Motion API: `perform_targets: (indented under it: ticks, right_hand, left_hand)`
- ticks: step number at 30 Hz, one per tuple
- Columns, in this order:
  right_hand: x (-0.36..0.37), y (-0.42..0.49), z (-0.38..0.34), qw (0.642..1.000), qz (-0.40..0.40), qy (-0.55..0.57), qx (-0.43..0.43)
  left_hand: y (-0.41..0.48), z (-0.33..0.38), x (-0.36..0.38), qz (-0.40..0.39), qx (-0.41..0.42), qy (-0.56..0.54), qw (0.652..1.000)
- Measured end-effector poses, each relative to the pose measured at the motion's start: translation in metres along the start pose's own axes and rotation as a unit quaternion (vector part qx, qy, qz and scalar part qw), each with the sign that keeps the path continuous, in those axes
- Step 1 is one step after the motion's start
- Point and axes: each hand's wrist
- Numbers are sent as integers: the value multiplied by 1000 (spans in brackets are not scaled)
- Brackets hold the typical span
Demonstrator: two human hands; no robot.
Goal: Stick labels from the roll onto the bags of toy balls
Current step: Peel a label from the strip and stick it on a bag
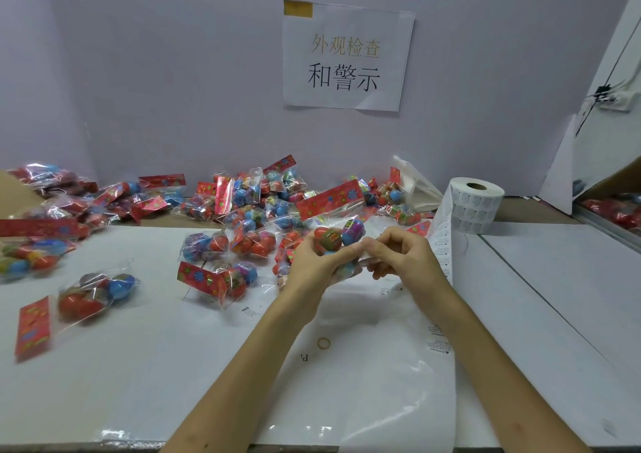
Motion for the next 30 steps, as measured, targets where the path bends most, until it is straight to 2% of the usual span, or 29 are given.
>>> perform_targets:
  ticks: [3, 8, 12, 18, 23, 26, 30]
  right_hand:
    - [-1, 1, 1, 999, -6, 29, 14]
    - [4, -1, 2, 1000, -11, -2, 4]
    - [1, 0, 2, 1000, -7, -18, -7]
    - [-2, 2, 4, 999, -9, 35, 8]
    - [-4, 3, 3, 996, -27, 80, 22]
    - [-4, 3, 4, 997, -19, 72, 9]
    - [-2, 3, 4, 999, -30, 41, 3]
  left_hand:
    - [1, -1, -1, 11, -4, -15, 1000]
    - [2, -2, 0, 50, 27, 43, 997]
    - [2, 1, -2, 21, 17, 28, 999]
    - [4, -2, -4, -22, 4, 26, 999]
    - [5, -2, -6, -40, -19, -59, 997]
    - [3, -1, -4, -30, -21, -81, 996]
    - [3, -2, -4, 7, -17, -49, 999]
Point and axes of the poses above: each hand's wrist, its own y-axis towards the middle knuckle, its own x-axis out of the palm, z = x × y, and after that the axes turned 9 degrees about x, right-handed
